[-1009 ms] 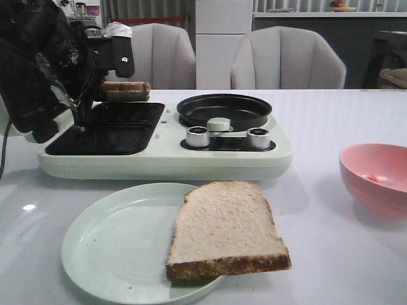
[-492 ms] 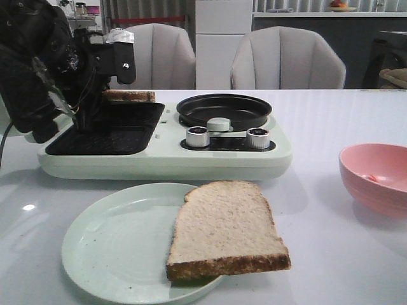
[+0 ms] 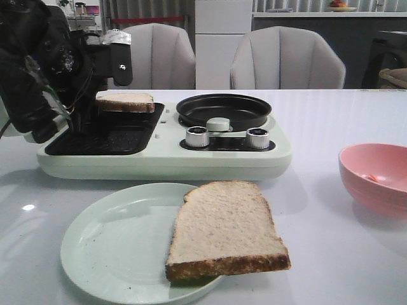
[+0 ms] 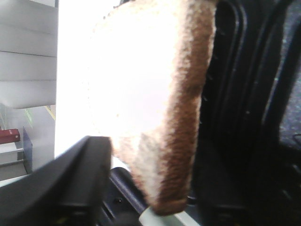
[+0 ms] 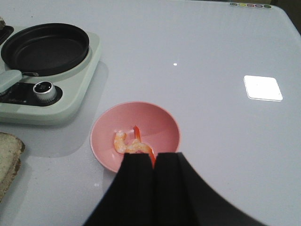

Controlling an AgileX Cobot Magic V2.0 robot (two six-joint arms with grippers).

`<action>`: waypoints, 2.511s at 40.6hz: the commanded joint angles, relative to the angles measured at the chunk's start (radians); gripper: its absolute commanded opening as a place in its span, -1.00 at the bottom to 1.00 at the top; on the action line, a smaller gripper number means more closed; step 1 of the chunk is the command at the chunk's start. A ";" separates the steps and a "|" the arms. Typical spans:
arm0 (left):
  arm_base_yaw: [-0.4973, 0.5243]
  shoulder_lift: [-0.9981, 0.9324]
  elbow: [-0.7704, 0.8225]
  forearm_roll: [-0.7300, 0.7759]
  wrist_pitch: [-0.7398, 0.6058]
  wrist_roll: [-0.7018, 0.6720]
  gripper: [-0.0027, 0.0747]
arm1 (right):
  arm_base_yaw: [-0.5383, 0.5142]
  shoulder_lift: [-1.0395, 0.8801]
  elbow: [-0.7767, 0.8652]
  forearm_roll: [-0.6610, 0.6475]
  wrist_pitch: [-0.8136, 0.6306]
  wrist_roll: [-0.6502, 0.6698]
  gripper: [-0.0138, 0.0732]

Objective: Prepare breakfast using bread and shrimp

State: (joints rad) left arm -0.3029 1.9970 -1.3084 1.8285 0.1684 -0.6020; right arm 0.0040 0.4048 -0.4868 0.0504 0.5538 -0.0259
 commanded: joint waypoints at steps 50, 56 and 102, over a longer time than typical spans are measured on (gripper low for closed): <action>-0.481 -0.871 0.573 -1.216 0.677 0.168 0.49 | -0.004 0.013 -0.028 0.000 -0.073 -0.003 -0.66; -0.475 -0.971 0.575 -1.447 0.653 0.326 0.49 | -0.004 0.013 -0.028 0.000 -0.073 -0.003 -0.66; -0.326 -1.610 0.783 -1.853 0.509 0.375 -0.06 | -0.004 0.013 -0.027 0.147 -0.077 -0.003 -0.66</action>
State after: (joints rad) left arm -0.6327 0.3805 -0.4962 -0.0187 0.7585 -0.2280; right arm 0.0040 0.4048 -0.4862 0.1678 0.5538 -0.0259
